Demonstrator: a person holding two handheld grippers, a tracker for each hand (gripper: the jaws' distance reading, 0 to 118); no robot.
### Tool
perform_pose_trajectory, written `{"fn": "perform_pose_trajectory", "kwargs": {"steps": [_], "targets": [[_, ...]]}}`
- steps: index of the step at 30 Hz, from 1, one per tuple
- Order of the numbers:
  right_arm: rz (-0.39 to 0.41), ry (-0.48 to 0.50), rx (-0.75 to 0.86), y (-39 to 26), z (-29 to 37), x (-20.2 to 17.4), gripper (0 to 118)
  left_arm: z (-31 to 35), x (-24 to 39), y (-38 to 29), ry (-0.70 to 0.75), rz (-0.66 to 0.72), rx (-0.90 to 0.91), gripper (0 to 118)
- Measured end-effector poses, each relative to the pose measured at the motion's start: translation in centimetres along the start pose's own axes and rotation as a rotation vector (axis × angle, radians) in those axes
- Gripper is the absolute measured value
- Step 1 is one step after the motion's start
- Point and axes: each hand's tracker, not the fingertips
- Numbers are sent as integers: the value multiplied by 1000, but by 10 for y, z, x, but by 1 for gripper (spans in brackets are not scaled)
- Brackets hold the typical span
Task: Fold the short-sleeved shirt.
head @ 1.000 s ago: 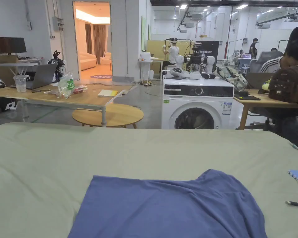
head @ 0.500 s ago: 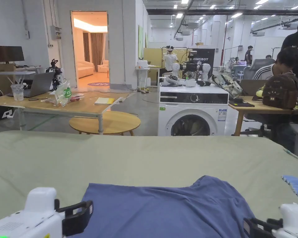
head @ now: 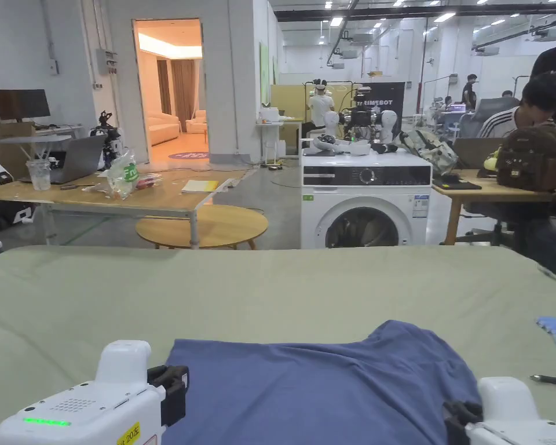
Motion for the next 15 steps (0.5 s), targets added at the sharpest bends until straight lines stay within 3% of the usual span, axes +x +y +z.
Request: {"fn": "perform_pose_trajectory", "kwargs": {"steps": [3,4,5,6,7,15], "targets": [[-10,24,-3,-2,10,8,0,13,-31,-4,-45,77,-94,3],[-17,32,-6,-2,14,11,0,19,-42,-10,-53,95,-131,24],[-27,38,-7,-3,16,14,0,23,-52,-18,-39,95,-166,62],[-36,43,-10,-4,18,16,0,26,-61,-25,-12,81,-198,84],[-43,47,-12,-5,20,19,0,31,-68,-35,25,57,-216,89],[-49,44,-49,-9,32,32,0,27,-95,-107,82,100,-429,87]]}}
